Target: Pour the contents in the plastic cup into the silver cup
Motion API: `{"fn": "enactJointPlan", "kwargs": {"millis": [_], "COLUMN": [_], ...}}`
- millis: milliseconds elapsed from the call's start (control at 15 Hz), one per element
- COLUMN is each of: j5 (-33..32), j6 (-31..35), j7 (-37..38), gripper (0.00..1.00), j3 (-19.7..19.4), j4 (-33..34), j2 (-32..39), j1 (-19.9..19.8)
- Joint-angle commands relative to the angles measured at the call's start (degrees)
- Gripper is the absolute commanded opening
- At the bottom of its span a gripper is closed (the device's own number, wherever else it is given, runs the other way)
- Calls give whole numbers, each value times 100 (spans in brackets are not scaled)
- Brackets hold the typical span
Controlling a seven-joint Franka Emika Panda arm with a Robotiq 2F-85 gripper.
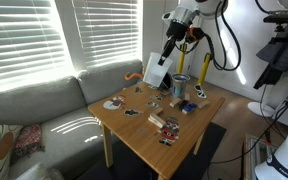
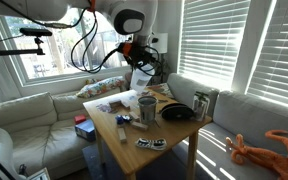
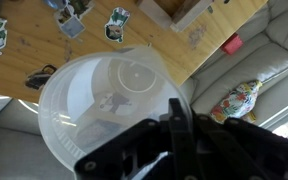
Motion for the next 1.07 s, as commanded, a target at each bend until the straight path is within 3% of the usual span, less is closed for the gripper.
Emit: {"fn": "enactJointPlan", "kwargs": {"millis": [0,533,800,1000], "j5": [-8,-682,-1571,-1822], "j6": [-11,-1,115,80], "j7": [9,635,1669,2297], "gripper": [4,1,1,1], "j3": [-67,180,353,443], "j4": [15,196,285,391], "j2": [5,251,422,584], "j1": [69,270,413,499]}}
